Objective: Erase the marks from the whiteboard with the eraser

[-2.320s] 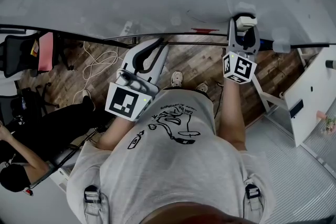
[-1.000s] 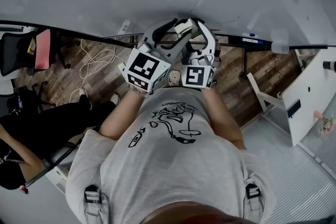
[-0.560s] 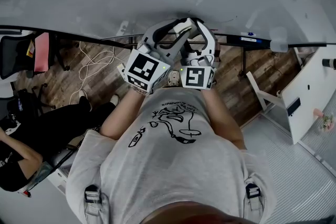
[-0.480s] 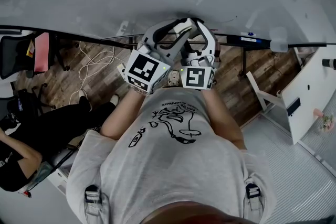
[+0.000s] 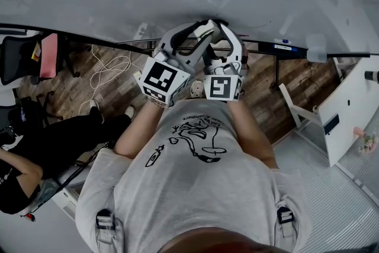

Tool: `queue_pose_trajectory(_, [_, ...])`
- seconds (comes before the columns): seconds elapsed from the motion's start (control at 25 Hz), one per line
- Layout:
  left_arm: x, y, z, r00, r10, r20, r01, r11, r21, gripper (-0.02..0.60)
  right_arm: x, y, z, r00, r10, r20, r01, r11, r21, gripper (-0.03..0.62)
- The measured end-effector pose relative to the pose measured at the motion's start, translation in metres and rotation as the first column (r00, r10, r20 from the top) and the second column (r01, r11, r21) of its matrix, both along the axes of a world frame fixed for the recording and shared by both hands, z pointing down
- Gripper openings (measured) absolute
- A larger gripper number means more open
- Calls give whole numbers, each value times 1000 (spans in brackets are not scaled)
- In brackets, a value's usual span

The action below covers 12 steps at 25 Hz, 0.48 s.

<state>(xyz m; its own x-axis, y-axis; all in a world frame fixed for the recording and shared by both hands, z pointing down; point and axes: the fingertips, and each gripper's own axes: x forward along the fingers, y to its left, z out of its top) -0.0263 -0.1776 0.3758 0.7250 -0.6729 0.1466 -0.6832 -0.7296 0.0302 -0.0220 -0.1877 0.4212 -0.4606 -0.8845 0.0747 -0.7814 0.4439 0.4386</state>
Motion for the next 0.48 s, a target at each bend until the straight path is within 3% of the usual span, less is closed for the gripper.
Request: queue_pose_trajectory(0.48, [-5, -13, -3, 994, -88, 61, 87, 996, 16, 172, 1, -16, -5, 996, 50, -70, -48, 999, 25, 258])
